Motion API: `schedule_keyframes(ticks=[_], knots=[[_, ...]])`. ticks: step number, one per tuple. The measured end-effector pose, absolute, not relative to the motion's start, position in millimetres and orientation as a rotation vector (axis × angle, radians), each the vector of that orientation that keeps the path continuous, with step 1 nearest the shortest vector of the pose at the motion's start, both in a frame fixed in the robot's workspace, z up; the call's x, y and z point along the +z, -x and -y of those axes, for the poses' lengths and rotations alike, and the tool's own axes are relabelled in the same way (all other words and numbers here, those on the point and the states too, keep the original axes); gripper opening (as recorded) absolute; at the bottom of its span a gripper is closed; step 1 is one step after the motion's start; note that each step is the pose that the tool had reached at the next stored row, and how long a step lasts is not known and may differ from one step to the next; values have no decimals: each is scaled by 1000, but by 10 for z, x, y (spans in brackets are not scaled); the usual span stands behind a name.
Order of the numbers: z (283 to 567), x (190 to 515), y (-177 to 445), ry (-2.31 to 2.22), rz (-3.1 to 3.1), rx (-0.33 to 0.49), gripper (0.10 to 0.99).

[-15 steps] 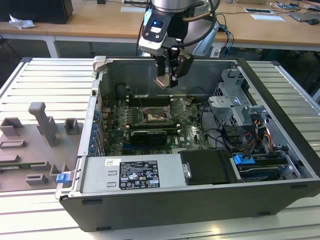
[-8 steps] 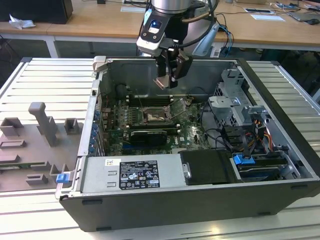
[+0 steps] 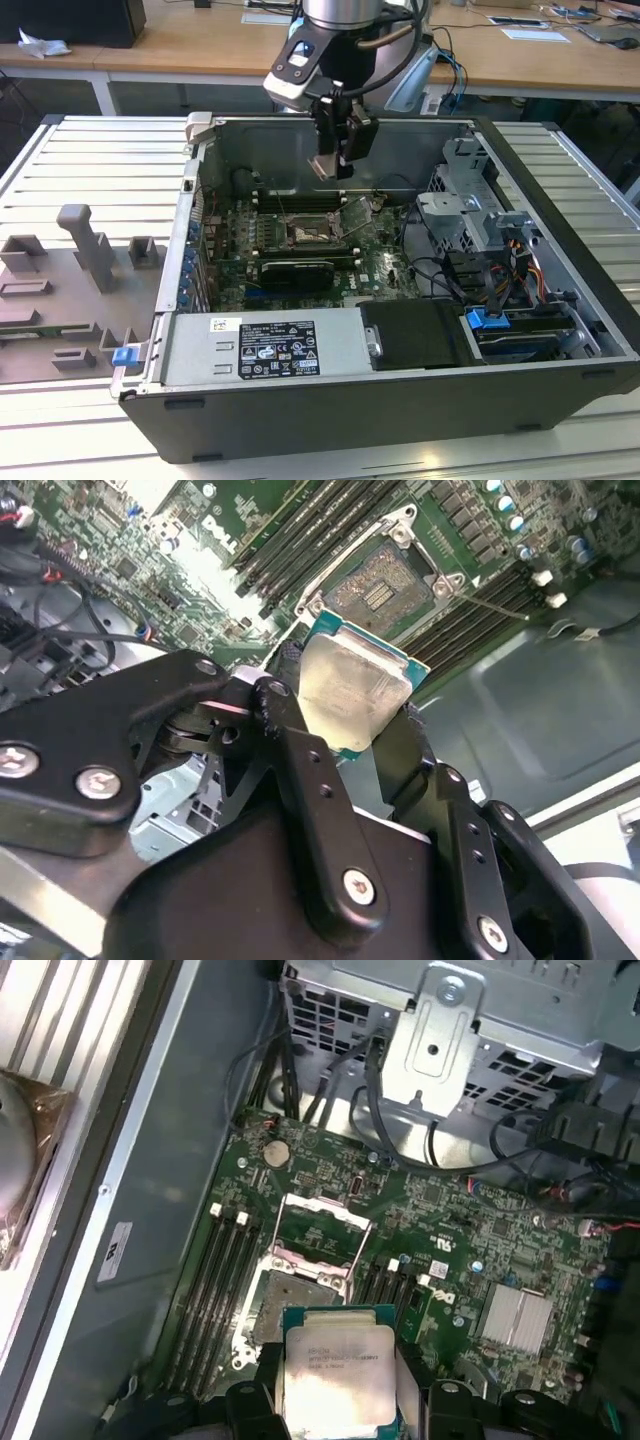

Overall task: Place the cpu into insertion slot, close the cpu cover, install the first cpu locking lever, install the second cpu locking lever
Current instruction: 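Place the cpu into insertion slot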

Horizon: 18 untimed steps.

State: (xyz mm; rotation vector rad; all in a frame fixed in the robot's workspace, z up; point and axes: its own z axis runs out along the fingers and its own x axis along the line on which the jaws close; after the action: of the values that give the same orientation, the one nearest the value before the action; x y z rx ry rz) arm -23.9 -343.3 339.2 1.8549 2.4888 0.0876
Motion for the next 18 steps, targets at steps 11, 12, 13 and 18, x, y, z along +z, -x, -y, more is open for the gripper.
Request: schedule_keyframes(ticks=[11,12,13,18], knots=[[3433,3333,239,-1875,-2473,87,533],[3433,3327,239,-1874,-2473,87,533],[3433,3320,239,-1875,-2473,87,533],[3433,3299,239,-1875,-2473,87,533]])
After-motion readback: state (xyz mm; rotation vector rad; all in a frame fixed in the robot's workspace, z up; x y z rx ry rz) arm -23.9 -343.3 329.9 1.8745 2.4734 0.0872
